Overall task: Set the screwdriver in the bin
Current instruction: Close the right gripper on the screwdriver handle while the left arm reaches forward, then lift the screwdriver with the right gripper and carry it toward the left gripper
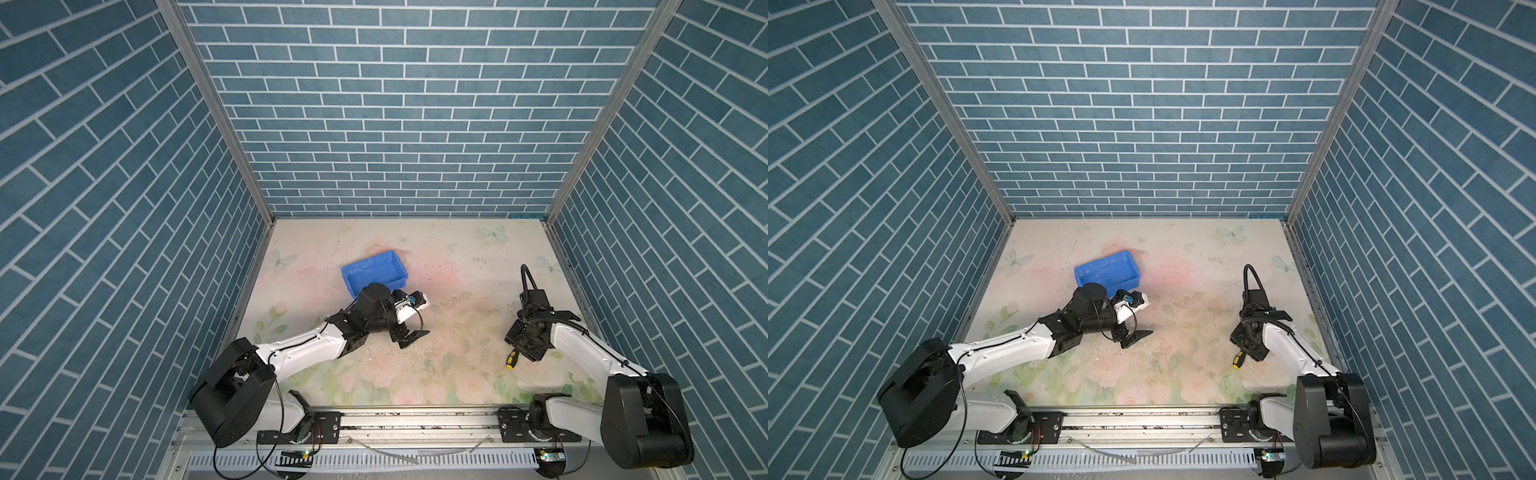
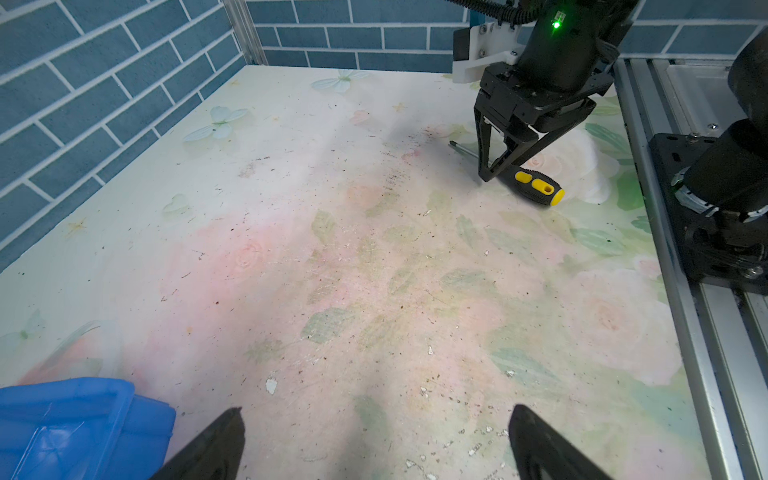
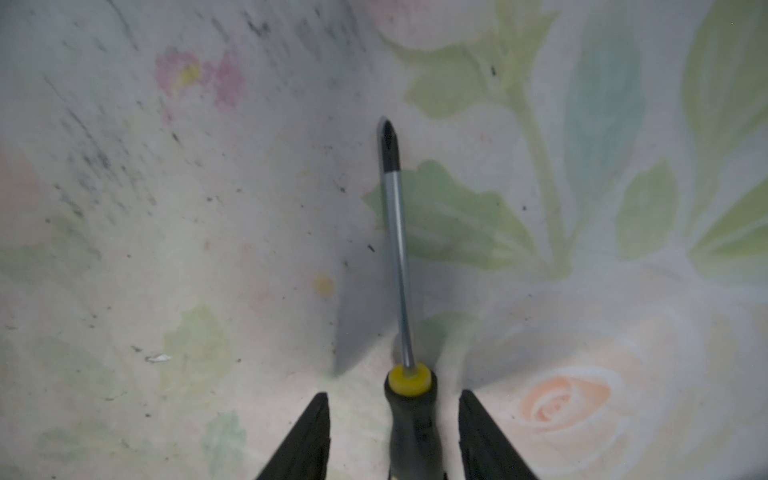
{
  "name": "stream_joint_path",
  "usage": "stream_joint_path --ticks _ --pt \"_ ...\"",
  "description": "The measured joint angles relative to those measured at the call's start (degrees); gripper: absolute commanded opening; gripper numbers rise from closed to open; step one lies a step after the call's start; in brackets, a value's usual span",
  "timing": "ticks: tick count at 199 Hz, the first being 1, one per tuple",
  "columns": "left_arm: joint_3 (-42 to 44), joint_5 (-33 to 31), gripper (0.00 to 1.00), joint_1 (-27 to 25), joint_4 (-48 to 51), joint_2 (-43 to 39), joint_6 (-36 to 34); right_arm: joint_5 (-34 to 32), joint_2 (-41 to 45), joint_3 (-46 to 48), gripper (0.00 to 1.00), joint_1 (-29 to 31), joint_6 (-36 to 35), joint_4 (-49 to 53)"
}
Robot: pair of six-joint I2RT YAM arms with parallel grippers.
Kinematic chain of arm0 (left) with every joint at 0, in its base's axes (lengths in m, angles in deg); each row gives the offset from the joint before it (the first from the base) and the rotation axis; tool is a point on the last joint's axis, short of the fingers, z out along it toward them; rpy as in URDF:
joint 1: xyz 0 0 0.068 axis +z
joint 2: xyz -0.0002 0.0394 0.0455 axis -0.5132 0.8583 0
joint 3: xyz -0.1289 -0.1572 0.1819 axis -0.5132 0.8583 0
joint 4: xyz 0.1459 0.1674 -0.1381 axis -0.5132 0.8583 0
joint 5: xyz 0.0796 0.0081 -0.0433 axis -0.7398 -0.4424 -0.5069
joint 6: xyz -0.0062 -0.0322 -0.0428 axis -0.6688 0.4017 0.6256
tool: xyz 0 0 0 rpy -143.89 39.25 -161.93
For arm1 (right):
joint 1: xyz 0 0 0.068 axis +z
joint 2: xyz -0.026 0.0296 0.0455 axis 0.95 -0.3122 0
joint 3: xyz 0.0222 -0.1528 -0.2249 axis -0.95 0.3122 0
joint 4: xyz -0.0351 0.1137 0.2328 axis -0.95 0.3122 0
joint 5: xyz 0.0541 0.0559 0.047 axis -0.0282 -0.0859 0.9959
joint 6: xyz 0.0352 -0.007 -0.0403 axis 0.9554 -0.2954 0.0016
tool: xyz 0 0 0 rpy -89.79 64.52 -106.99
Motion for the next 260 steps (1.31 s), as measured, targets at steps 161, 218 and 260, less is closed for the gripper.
stream_joint_path --ticks 161,218,260 --pt "-0.02 -2.91 1.0 -0.04 -0.11 0.57 2.38 -0.26 1.86 1.33 0.0 0.0 -1.03 -1.64" --pt "-6.86 -10.78 1.0 -0.04 3.54 3.3 11.34 0.28 5.99 -1.11 0.0 0.0 -2.05 -2.8" --pt "-16.87 -11.85 1.0 1.11 9.03 6.1 19.04 5.42 6.01 -6.62 0.0 0.0 -3.58 -9.25"
